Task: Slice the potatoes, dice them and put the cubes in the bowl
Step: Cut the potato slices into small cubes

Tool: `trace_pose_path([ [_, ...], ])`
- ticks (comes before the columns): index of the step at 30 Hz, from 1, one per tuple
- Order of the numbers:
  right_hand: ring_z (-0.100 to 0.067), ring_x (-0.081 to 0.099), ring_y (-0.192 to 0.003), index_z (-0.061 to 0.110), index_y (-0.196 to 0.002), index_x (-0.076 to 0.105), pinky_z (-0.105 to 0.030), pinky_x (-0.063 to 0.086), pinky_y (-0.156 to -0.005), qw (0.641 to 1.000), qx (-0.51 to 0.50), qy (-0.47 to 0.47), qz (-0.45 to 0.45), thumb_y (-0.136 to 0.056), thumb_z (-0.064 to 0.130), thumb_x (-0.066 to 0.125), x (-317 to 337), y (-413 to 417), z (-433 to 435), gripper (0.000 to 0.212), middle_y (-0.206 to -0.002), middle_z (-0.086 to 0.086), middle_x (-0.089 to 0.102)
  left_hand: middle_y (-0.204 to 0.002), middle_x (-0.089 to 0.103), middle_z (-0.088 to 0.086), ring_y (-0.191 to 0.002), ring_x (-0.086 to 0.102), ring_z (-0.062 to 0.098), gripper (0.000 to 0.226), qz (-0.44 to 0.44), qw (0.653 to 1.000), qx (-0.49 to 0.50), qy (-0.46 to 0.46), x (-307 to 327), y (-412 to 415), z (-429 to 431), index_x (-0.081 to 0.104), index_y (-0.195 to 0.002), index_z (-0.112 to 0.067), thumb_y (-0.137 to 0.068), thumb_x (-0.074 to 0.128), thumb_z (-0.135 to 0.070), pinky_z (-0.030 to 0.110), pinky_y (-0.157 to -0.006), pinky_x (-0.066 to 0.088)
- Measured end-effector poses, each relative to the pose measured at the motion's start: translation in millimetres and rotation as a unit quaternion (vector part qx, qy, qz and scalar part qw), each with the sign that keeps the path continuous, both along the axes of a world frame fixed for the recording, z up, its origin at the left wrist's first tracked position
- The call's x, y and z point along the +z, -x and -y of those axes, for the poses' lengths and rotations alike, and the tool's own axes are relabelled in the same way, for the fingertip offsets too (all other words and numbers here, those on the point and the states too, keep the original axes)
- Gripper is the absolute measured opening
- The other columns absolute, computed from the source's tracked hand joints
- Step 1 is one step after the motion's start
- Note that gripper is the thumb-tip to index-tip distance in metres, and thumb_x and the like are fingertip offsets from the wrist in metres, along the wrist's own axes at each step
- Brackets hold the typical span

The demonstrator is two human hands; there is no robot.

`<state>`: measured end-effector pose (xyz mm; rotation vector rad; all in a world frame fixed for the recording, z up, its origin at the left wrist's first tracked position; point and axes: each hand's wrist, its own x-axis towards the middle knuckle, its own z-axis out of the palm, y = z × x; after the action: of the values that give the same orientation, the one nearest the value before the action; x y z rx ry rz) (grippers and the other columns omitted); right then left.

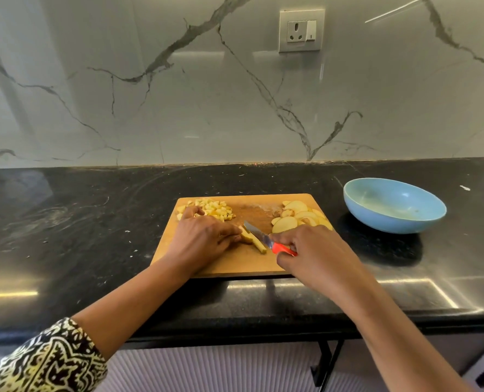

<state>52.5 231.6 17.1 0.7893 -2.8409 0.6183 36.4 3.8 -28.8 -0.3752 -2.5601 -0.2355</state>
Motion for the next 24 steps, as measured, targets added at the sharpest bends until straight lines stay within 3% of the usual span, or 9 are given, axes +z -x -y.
trace_pose_path([
  [3,-0.001,0.040,-0.054,0.038,-0.131,0.055,-0.015,0.024,-0.047,1.000,0.011,0.000,0.000,-0.093,0.032,0.054,-5.2,2.1,6.7,0.038,-0.081,0.020,0.057,-0.095,0.073,-0.011,-0.093,0.067,0.009,0.035,0.007,1.000,0.001,0.021,-1.8,0.4,1.3,0.070,-0.104,-0.038,-0.089,0.045,-0.057,0.041,-0.099,0.035],
  [7,-0.003,0.047,-0.066,0.037,-0.132,0.055,-0.016,0.031,-0.052,1.000,0.011,-0.017,-0.001,-0.093,0.032,0.055,-8.7,6.4,11.6,0.039,-0.108,0.014,0.066,-0.099,0.072,-0.016,-0.098,0.065,0.003,0.056,0.025,0.999,0.004,0.035,-2.0,1.1,0.8,0.069,-0.106,-0.041,-0.084,0.023,-0.064,0.037,-0.101,0.030],
  [9,-0.005,0.050,-0.075,0.035,-0.133,0.054,-0.019,0.034,-0.054,0.999,0.012,-0.043,-0.019,-0.094,0.030,0.053,-8.1,7.4,15.7,0.039,-0.110,0.010,0.065,-0.101,0.072,-0.016,-0.100,0.064,0.001,0.058,0.030,0.998,0.008,0.047,-1.7,0.8,-0.7,0.068,-0.108,-0.042,-0.084,0.019,-0.063,0.037,-0.102,0.029],
  [13,-0.014,0.057,-0.082,0.025,-0.123,0.061,-0.026,0.045,-0.063,0.994,0.014,-0.084,-0.063,-0.096,0.025,0.050,-13.4,6.9,35.6,0.028,-0.096,0.004,0.063,-0.097,0.072,-0.016,-0.095,0.066,0.002,0.054,0.015,0.998,0.009,0.061,-3.6,2.2,-0.7,0.070,-0.105,-0.040,-0.086,0.023,-0.058,0.038,-0.100,0.032],
  [16,-0.012,0.053,-0.076,0.024,-0.120,0.061,-0.025,0.040,-0.060,0.994,0.014,-0.078,-0.075,-0.097,0.023,0.048,-21.4,7.9,39.7,0.026,-0.091,0.005,0.061,-0.097,0.072,-0.018,-0.093,0.066,0.001,0.050,0.007,0.998,0.006,0.069,-2.9,2.4,-1.8,0.071,-0.103,-0.040,-0.088,0.026,-0.056,0.039,-0.098,0.033],
  [20,-0.015,0.056,-0.084,0.029,-0.132,0.052,-0.026,0.036,-0.063,0.994,0.019,-0.060,-0.084,-0.098,0.025,0.044,-28.5,-12.0,22.1,0.035,-0.097,0.004,0.063,-0.101,0.071,-0.019,-0.096,0.065,0.001,0.049,0.011,0.996,-0.002,0.084,-0.8,0.5,-3.2,0.070,-0.104,-0.040,-0.089,0.027,-0.057,0.037,-0.097,0.033],
  [24,-0.010,0.048,-0.077,0.031,-0.139,0.045,-0.023,0.036,-0.063,0.995,0.017,-0.051,-0.080,-0.099,0.031,0.044,-25.0,-23.7,10.7,0.040,-0.098,0.005,0.063,-0.100,0.072,-0.013,-0.098,0.064,0.005,0.040,0.027,0.998,0.001,0.059,-1.4,2.8,-2.0,0.067,-0.110,-0.041,-0.092,0.036,-0.059,0.036,-0.101,0.029],
])
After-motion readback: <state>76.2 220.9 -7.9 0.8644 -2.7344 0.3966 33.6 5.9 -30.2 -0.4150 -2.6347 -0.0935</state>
